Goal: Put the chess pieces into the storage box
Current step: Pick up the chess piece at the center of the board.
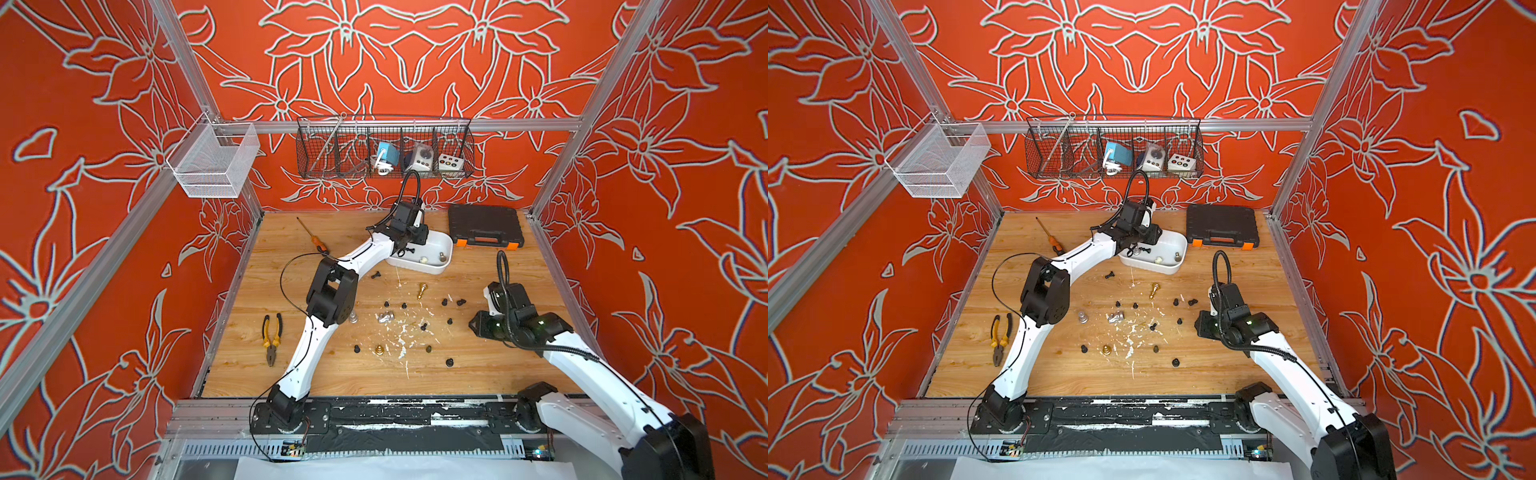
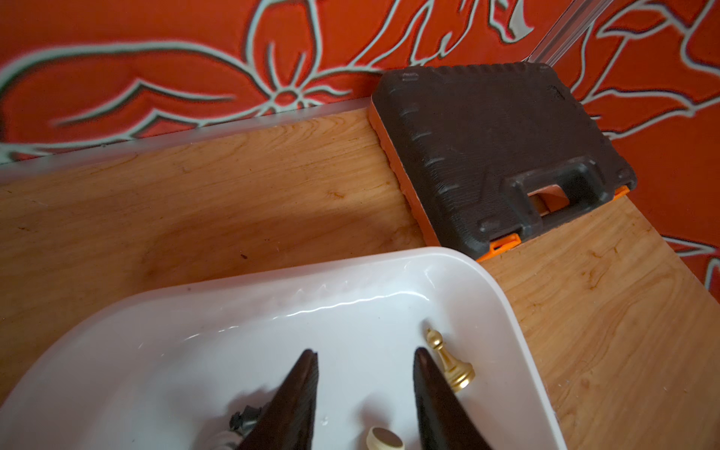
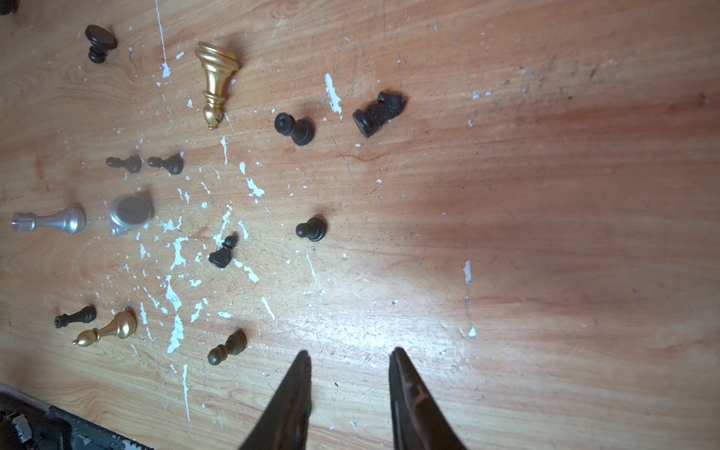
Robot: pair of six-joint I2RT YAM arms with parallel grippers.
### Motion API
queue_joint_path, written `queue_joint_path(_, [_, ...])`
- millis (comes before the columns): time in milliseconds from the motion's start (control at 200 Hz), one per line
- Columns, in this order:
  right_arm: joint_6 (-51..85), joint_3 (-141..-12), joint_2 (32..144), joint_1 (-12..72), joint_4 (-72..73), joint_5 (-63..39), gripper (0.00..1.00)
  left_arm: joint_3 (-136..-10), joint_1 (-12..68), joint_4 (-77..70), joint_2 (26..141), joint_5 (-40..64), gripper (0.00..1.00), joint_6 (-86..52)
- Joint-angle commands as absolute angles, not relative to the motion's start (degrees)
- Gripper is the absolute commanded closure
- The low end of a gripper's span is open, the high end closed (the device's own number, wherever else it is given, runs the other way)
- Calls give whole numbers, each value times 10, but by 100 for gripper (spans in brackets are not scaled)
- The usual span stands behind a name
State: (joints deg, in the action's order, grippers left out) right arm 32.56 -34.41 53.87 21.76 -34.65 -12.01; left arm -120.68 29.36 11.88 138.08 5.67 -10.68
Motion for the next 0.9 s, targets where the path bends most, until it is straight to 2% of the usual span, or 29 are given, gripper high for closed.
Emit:
queue_joint_path(0, [335,-338,527,220,-362,-106,64,-1219,297,114,1350,63,58,-104])
queue_joint_path(375, [328,-346,527,220,-375,-99,64,-1165,297,113,1252,91,57,-104])
queue_joint_path(896, [304,-383,561,221,-400,-88,64,-860,297,36,1005,74,54,-101])
